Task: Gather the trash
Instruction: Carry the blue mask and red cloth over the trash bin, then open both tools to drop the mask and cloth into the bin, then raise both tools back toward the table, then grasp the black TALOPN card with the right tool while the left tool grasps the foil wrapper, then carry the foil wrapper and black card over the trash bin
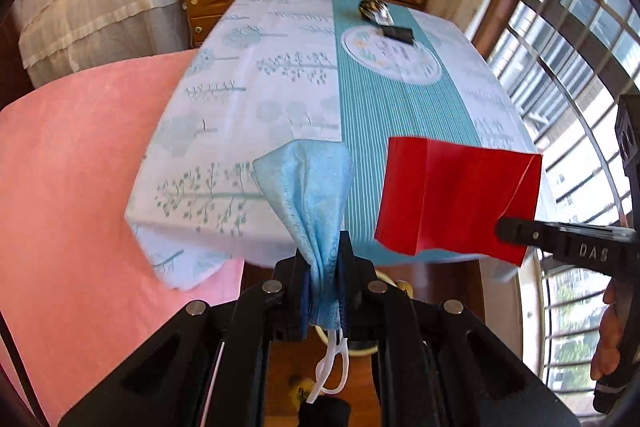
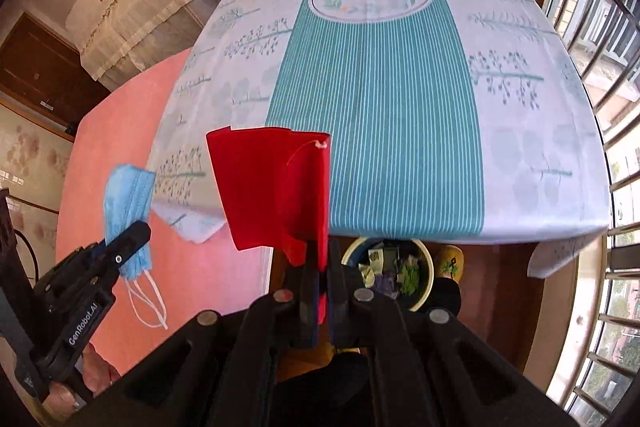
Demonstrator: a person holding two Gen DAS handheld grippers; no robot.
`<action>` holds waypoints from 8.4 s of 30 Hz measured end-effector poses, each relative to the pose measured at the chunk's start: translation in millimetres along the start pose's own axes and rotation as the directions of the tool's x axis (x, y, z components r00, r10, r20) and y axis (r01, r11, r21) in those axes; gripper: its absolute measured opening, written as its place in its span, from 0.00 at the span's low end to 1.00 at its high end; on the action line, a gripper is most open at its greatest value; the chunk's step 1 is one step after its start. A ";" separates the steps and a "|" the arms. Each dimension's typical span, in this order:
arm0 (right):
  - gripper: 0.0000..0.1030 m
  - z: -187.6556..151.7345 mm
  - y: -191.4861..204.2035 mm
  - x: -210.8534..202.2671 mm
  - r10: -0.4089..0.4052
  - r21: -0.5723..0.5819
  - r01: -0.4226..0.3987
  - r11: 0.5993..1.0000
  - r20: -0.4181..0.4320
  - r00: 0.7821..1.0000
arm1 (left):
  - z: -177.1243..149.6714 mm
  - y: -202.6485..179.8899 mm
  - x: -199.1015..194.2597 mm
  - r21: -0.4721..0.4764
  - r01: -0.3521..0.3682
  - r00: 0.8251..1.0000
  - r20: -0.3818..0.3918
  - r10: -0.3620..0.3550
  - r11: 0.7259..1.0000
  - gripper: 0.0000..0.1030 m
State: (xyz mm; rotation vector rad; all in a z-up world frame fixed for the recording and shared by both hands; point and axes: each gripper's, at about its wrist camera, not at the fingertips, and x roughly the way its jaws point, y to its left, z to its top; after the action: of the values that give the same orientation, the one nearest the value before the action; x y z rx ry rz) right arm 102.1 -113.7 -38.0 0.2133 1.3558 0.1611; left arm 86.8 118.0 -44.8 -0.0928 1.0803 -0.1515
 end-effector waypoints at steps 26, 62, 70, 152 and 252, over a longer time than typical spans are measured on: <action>0.03 -153.4 -129.6 272.5 -0.199 0.150 0.255 0.955 -0.312 0.929 | -162.9 -53.9 257.7 0.012 0.088 0.947 -0.311 -0.080 0.996 0.13; 0.47 -114.1 -131.6 244.2 -0.079 0.243 0.106 0.964 -0.119 0.990 | -136.7 -50.5 236.6 0.009 -0.018 0.964 -0.264 0.020 1.000 0.71; 0.47 -108.0 -107.2 181.9 -0.087 0.236 0.104 0.966 -0.079 0.993 | -111.0 -46.0 167.3 0.011 -0.039 0.966 -0.257 0.040 0.999 0.71; 0.74 411.6 -104.3 115.1 0.109 -0.528 -0.027 0.849 0.125 0.986 | 318.1 -85.9 167.9 -0.174 -0.271 0.962 -0.070 0.263 0.947 0.71; 0.49 411.4 -240.4 107.3 0.050 -0.104 -0.035 0.994 0.150 0.987 | 411.0 -155.3 303.9 -0.092 -0.236 0.966 -0.133 0.223 0.967 0.57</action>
State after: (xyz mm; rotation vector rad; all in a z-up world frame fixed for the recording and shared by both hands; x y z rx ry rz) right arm 524.8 -345.4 -116.8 0.1660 1.1886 0.2439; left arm 578.3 -85.6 -93.6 -0.0545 1.2124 0.1121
